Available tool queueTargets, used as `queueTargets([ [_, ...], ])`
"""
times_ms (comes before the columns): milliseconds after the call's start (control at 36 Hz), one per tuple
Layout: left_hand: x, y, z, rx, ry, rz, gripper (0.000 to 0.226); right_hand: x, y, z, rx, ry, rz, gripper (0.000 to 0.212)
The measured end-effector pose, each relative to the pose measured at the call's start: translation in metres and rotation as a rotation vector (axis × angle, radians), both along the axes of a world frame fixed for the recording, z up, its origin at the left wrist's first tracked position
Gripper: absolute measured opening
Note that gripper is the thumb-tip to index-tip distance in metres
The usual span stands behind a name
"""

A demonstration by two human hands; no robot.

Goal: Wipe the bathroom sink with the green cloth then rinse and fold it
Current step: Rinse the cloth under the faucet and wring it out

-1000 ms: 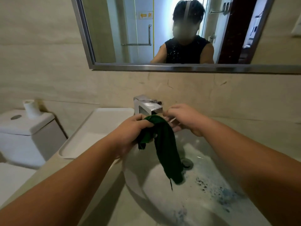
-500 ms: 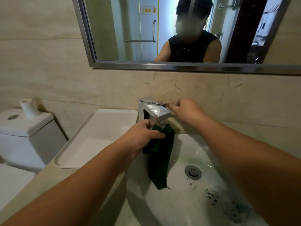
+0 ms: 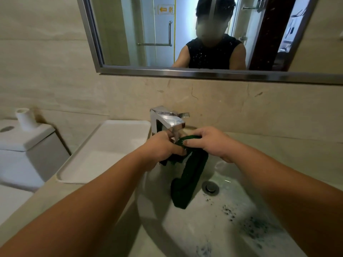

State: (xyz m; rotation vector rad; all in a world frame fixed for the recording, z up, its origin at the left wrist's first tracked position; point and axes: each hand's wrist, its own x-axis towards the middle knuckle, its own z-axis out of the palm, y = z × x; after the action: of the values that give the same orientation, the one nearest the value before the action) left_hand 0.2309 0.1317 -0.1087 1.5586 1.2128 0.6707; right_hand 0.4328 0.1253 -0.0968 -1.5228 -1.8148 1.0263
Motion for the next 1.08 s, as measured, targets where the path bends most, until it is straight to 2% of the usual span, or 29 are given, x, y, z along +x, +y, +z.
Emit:
queueTargets([
  [83,0.004,-0.001,0.004,0.029,0.081,-0.014,0.037,0.006,-0.004,-0.002,0.062,0.008,-0.051,0.01],
  [194,-0.001,0.003,-0.001,0.045,0.097,0.048,0.036,0.017,-0.007,-0.001,0.173,0.036,-0.201,0.018],
  [250,-0.009,0.003,-0.007,0.025,0.003,0.083,0.02,0.025,-0.009,0.001,0.184,0.095,-0.247,0.02],
  [333,-0.015,0.0,-0.01,-0.089,-0.269,0.11,0.018,0.033,-0.015,0.003,0.118,0.084,-0.236,0.016],
  [417,-0.01,-0.003,-0.008,-0.174,-0.342,0.075,0.012,0.027,-0.02,0.0,0.018,0.089,-0.196,0.016],
  [528,0.0,-0.005,-0.014,-0.247,-0.196,-0.022,0.05,0.008,-0.021,-0.003,-0.061,0.332,-0.161,0.005],
  [611,-0.001,-0.004,-0.018,-0.242,-0.196,-0.045,0.041,0.001,-0.022,0.002,-0.116,0.541,-0.127,0.009],
  [667,-0.003,-0.002,-0.018,-0.212,-0.264,-0.016,0.031,0.003,-0.023,0.004,-0.126,0.586,-0.124,0.016],
  [722,-0.005,-0.001,-0.016,-0.188,-0.342,0.036,0.027,0.008,-0.023,0.005,-0.139,0.55,-0.128,0.024],
  [861,-0.01,-0.004,-0.012,-0.131,-0.391,0.028,0.021,0.022,-0.026,0.004,-0.247,0.272,0.001,0.047],
  [972,-0.007,-0.008,-0.01,-0.133,-0.451,0.015,0.027,0.013,-0.03,0.0,-0.275,0.16,0.042,0.03],
  [1083,-0.005,-0.009,-0.01,-0.139,-0.478,0.031,0.029,-0.002,-0.028,-0.007,-0.199,0.238,-0.032,0.019],
])
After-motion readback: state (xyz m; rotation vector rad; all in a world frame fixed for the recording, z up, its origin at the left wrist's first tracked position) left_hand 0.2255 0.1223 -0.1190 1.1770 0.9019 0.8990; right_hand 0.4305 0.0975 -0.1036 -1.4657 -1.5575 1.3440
